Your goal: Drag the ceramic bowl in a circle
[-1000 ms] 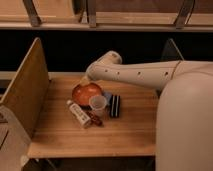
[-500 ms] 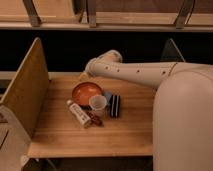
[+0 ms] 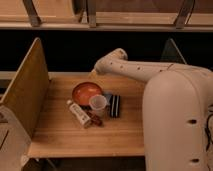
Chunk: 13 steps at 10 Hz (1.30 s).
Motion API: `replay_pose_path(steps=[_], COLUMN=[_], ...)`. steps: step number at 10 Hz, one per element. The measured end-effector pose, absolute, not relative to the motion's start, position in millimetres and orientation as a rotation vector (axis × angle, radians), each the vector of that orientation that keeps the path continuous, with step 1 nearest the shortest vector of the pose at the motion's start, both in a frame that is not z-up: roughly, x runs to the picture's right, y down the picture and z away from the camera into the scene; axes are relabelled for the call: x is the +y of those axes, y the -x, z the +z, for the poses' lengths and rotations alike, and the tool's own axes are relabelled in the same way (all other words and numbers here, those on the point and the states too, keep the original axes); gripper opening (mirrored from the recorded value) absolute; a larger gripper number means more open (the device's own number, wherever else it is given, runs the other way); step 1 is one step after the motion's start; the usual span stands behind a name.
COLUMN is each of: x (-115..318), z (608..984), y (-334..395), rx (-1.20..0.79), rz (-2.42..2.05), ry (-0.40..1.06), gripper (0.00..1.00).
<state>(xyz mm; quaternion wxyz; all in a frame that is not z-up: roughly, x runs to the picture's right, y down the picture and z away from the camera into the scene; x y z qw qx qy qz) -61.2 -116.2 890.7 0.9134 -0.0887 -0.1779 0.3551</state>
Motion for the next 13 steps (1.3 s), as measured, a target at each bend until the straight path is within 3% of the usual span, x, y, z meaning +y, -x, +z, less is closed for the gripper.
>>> replay_pose_path(steps=[5,7,13], x=[-91,-68,-52], z=[934,948,949], y=[80,69,59], rx=[-0.315,-0.207,-0.071], rz=[0.765,0.743,0.683], ry=[0.321,0.405,0.488], gripper=[0.74,0.74,0.74])
